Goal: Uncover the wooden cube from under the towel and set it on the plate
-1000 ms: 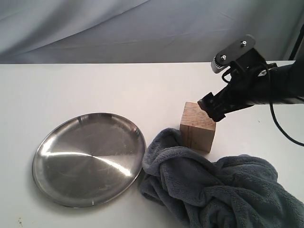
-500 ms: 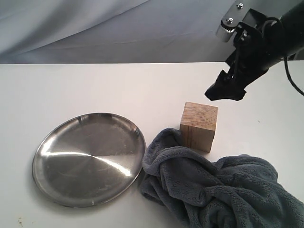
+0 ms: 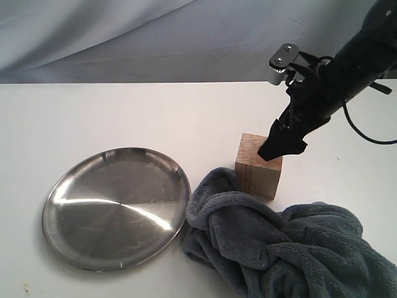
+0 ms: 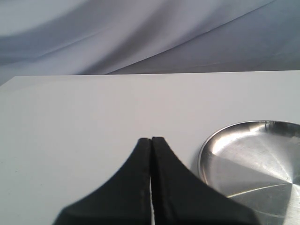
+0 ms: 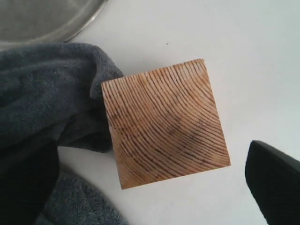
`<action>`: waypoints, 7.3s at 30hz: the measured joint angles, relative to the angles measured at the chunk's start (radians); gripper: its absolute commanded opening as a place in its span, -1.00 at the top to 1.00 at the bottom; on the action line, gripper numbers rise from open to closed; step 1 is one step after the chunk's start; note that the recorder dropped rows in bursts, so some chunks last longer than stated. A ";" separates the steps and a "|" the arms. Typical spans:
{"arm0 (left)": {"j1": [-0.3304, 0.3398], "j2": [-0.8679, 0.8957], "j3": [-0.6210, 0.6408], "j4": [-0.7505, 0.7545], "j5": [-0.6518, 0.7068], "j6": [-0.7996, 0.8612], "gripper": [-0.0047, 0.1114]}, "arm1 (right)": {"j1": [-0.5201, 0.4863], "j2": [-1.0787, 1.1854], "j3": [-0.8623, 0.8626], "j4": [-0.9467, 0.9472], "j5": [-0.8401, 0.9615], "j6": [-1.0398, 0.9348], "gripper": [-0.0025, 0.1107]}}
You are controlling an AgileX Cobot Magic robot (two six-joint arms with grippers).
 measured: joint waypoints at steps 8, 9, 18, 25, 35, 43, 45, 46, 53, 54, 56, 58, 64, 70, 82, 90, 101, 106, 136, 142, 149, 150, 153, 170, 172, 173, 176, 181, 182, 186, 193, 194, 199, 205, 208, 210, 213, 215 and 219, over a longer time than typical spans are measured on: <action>0.000 0.000 0.000 0.000 0.000 0.000 0.92 | 0.000 0.000 -0.002 0.018 -0.042 -0.010 -0.89; 0.000 0.000 0.000 0.000 0.000 0.000 0.92 | 0.000 0.000 -0.002 0.015 -0.048 -0.023 -0.89; 0.000 0.000 0.000 0.000 0.000 0.000 0.92 | 0.063 0.000 -0.002 -0.108 -0.107 -0.122 -0.89; 0.000 0.000 0.000 0.000 0.000 0.000 0.92 | 0.135 0.000 -0.002 -0.174 -0.172 -0.119 -0.89; 0.000 0.000 0.000 0.000 0.000 0.000 0.92 | 0.135 0.100 -0.004 -0.191 -0.227 -0.066 -0.89; 0.000 0.000 0.000 0.000 0.000 0.000 0.92 | 0.135 0.111 -0.004 -0.210 -0.227 0.009 -0.89; 0.000 0.000 0.000 0.000 0.000 0.000 0.92 | 0.135 0.133 -0.004 -0.215 -0.227 0.026 -0.88; 0.000 0.000 0.000 0.000 0.000 0.000 0.92 | 0.135 0.141 -0.004 -0.215 -0.227 0.030 -0.86; 0.000 0.000 0.000 0.000 0.000 0.000 0.92 | 0.135 0.151 -0.004 -0.221 -0.227 0.078 -0.26; 0.000 0.000 0.000 0.000 0.000 0.000 0.92 | 0.135 0.151 -0.004 -0.221 -0.225 0.080 -0.12; 0.000 0.000 0.000 0.000 0.000 0.000 0.92 | 0.135 0.151 -0.004 -0.221 -0.225 0.081 0.16; 0.000 0.000 0.000 0.000 0.000 0.000 0.92 | 0.135 0.151 -0.004 -0.221 -0.225 0.081 0.42; 0.000 0.000 0.000 0.000 0.000 0.000 0.92 | 0.135 0.151 -0.004 -0.222 -0.225 0.081 0.96; 0.000 0.000 0.000 0.000 0.000 0.000 0.92 | 0.135 0.109 -0.001 -0.233 -0.228 0.081 0.96; 0.000 0.000 0.000 0.000 0.000 0.000 0.92 | 0.135 -0.112 -0.001 0.100 -0.179 -0.106 0.96; 0.000 0.000 0.000 0.000 0.000 0.000 0.92 | 0.227 -0.113 -0.001 0.194 -0.139 -0.238 0.96; 0.000 0.000 0.000 0.000 0.000 0.000 0.92 | 0.383 -0.003 -0.001 0.215 -0.282 -0.265 0.96; 0.000 0.000 0.000 0.000 0.000 0.000 0.92 | 0.405 0.053 -0.001 0.272 -0.338 -0.285 0.96; 0.000 0.000 0.000 0.000 0.000 0.000 0.92 | 0.526 0.358 -0.281 0.173 -0.349 -0.078 0.96; 0.000 0.000 0.000 0.000 0.000 0.000 0.92 | 0.526 0.358 -0.280 0.173 -0.347 -0.078 0.96; 0.000 0.000 0.000 0.000 0.000 0.000 0.92 | 0.545 0.358 -0.280 0.166 -0.349 -0.078 0.96; 0.000 0.000 0.000 0.000 0.000 0.000 0.92 | 0.550 0.358 -0.280 0.163 -0.352 -0.078 0.96; 0.000 0.000 0.000 0.000 0.000 0.000 0.92 | 0.564 0.358 -0.280 0.161 -0.363 -0.078 0.96; 0.000 0.000 0.000 0.000 0.000 0.000 0.92 | 0.566 0.358 -0.284 0.155 -0.389 -0.040 -0.90; 0.000 0.000 0.000 0.000 0.000 0.000 0.92 | 0.566 0.356 -0.284 0.158 -0.394 -0.036 -0.90; 0.000 0.000 0.000 0.000 0.000 0.000 0.92 | 0.566 0.356 -0.284 0.158 -0.396 -0.032 -0.90; 0.000 0.000 0.000 0.000 0.000 0.000 0.92 | 0.566 0.356 -0.284 0.158 -0.396 -0.030 -0.90; 0.000 0.000 0.000 0.000 0.000 0.000 0.92 | 0.566 0.356 -0.284 0.158 -0.396 -0.028 -0.90; 0.000 0.000 0.000 0.000 0.000 0.000 0.92 | 0.566 0.356 -0.284 0.158 -0.396 -0.028 -0.90; 0.000 0.000 0.000 0.000 0.000 0.000 0.92 | 0.566 0.348 -0.284 0.181 -0.396 -0.028 -0.90; 0.000 0.000 0.000 0.000 0.000 0.000 0.92 | 0.566 0.313 -0.284 0.211 -0.405 -0.026 -0.90; 0.000 0.000 0.000 0.000 0.000 0.000 0.92 | 0.566 0.309 -0.285 0.214 -0.405 -0.026 -0.90; 0.000 0.000 0.000 0.000 0.000 0.000 0.92 | 0.566 0.293 -0.285 0.239 -0.408 -0.026 -0.90; 0.000 0.000 0.000 0.000 0.000 0.000 0.92 | 0.566 0.249 -0.285 0.214 -0.408 -0.026 -0.90; 0.000 0.000 0.000 0.000 0.000 0.000 0.92 | 0.566 0.212 -0.285 0.199 -0.408 -0.026 -0.90; 0.000 0.000 0.000 0.000 0.000 0.000 0.92 | 0.566 0.182 -0.285 0.188 -0.408 -0.026 -0.90; 0.000 0.000 0.000 0.000 0.000 0.000 0.92 | 0.564 0.093 -0.285 0.144 -0.408 -0.026 -0.90; 0.000 0.000 0.000 0.000 0.000 0.000 0.92 | 0.560 0.042 -0.285 0.124 -0.408 -0.022 -0.90; 0.000 0.000 0.000 0.000 0.000 0.000 0.92 | 0.523 -0.050 -0.285 0.110 -0.361 0.006 -0.90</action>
